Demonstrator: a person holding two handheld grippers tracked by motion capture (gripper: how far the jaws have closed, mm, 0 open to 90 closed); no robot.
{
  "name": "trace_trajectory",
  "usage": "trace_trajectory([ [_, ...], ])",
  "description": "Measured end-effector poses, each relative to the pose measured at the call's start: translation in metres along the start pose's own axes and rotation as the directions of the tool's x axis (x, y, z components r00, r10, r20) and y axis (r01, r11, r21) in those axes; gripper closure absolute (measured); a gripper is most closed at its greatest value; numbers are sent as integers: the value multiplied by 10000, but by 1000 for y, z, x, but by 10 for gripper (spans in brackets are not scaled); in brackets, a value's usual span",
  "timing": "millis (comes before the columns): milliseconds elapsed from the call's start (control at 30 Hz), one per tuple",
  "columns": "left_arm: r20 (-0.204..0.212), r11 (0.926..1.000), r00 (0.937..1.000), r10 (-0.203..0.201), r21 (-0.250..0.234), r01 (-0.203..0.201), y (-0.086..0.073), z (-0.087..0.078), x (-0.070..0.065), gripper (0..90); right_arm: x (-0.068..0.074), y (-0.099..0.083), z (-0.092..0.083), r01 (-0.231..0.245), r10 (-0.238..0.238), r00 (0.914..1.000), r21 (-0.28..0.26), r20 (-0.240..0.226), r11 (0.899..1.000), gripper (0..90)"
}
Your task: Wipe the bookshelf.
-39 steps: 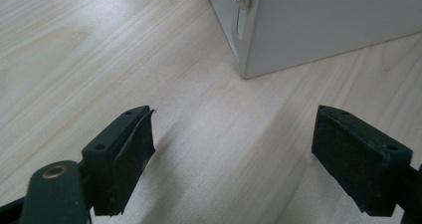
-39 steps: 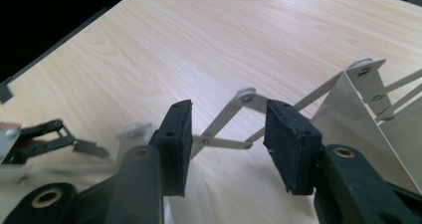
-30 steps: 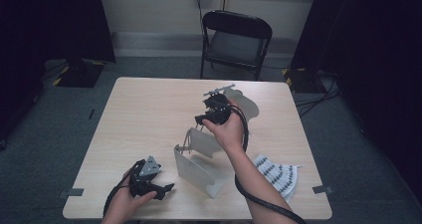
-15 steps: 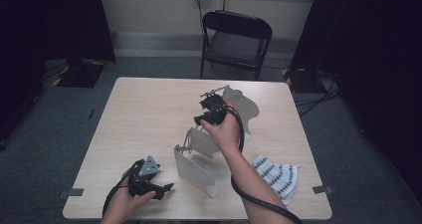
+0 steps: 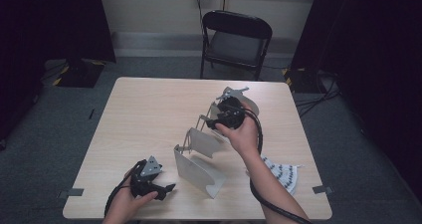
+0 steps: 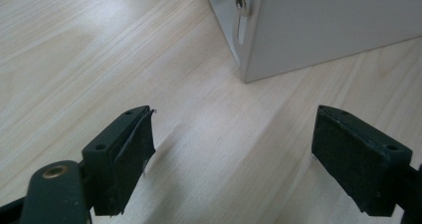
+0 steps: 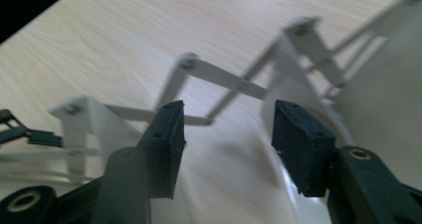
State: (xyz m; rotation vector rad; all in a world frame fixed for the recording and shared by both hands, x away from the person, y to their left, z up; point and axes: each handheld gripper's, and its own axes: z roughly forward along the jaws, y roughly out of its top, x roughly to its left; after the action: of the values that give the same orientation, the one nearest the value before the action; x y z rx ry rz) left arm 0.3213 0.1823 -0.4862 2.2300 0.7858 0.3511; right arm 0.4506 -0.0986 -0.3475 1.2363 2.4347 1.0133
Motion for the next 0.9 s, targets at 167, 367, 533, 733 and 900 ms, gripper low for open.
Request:
trace_trajectory([
  [167, 181, 10000, 9998, -48, -39, 48, 3, 5, -2, 167, -18, -11, -18, -123, 124, 9994, -37, 312, 9999, 478],
  [367, 248, 10000, 9997, 0, 5, 0, 8, 8, -3, 172, -46, -28, -33, -442, 434, 9946, 71, 945, 9990, 485],
  [533, 218, 10000, 9998, 12, 13, -13, 11, 7, -2, 182, -62, -35, -32, -556, 532, 9876, 125, 1477, 9984, 486],
  [733, 319, 10000, 9995, 36, 51, -38, 13, 12, -4, 182, -82, -39, -25, -569, 482, 9759, 351, 2130, 9978, 476],
  [900, 352, 10000, 9994, 17, 16, -17, 14, 16, -3, 183, -96, -40, -21, -785, 729, 9777, 205, 1967, 9967, 481],
])
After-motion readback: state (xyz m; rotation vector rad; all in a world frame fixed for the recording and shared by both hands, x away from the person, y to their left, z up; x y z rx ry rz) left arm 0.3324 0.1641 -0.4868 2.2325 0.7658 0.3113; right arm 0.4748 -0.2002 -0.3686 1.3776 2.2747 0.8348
